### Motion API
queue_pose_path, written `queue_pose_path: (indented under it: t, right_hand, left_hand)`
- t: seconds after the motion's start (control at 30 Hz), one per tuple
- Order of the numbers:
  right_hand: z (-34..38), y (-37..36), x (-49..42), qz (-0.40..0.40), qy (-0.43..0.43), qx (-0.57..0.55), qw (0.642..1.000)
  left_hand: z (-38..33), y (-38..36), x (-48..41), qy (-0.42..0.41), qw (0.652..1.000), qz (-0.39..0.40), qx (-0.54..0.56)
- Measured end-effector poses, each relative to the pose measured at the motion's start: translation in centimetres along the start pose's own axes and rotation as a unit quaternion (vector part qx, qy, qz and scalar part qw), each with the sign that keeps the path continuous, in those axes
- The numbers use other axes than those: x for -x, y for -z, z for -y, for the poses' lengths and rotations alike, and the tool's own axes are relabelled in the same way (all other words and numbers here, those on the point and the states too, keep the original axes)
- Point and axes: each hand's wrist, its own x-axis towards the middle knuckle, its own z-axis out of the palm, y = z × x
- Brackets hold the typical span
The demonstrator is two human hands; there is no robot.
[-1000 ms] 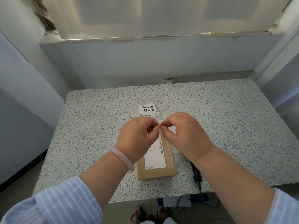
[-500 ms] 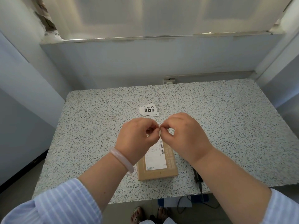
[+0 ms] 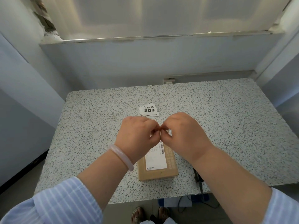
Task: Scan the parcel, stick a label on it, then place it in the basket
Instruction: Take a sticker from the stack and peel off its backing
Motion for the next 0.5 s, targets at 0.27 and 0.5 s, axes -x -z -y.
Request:
queue_pose_path:
  t: [0.27,0.5]
  right_hand:
    - [-0.26,0.01,0.37,-0.023,-0.069,-0.09,0.993]
    - [-0.21,0.19,0.39,-0.026,-0.11,-0.152,0.982]
  left_hand:
    - [-0.24,0.1,0.45,0.147,0.964,0.042,0.217]
    - [-0.06,-0.02,0.29,0.181,0.942,0.054,0.276]
